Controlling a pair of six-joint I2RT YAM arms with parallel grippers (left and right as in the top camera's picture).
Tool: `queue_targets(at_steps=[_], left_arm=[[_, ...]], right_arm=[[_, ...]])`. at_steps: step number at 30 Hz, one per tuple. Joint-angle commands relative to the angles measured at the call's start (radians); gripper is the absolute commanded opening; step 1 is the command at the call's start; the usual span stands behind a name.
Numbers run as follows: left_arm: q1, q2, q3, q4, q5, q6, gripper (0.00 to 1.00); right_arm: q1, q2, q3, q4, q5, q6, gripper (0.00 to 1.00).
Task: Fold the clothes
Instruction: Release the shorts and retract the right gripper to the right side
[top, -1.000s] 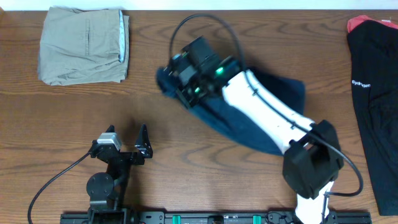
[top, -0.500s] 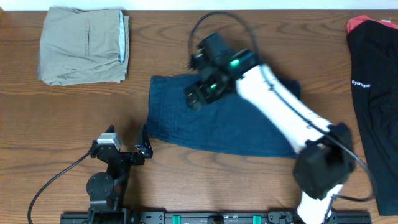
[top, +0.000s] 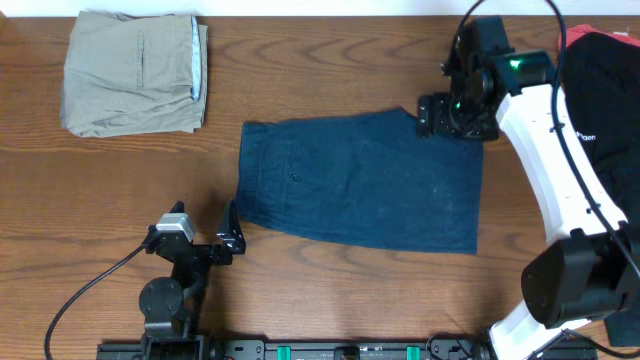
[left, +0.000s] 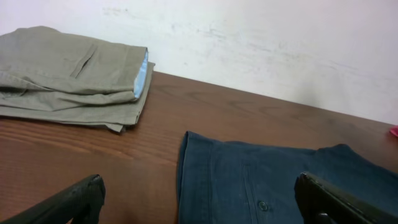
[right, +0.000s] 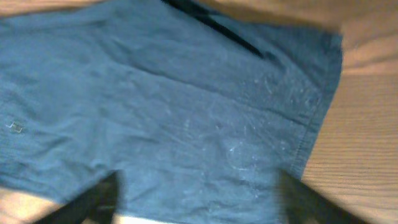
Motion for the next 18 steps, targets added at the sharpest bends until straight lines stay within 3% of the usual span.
queue_targets(at_steps=[1, 4, 8, 18], left_arm=[[0.005, -0.002, -0.017, -0.032, 0.014, 0.006, 0.98], [0.005, -0.002, -0.017, -0.032, 0.014, 0.006, 0.98], [0.005, -0.002, -0.017, -0.032, 0.014, 0.006, 0.98], [0.005, -0.002, -0.017, -0.032, 0.014, 0.006, 0.98]], right_arm=[[-0.008, 0.023, -0.136, 0.079, 0.031, 0.016, 0.4], [-0.01, 0.023, -0.229, 0.175, 0.047, 0.027, 0.18], [-0.01, 0.023, -0.329, 0.298, 0.126, 0.096, 0.06], [-0.028, 0.025, -0.512, 0.512, 0.204, 0.174, 0.01]])
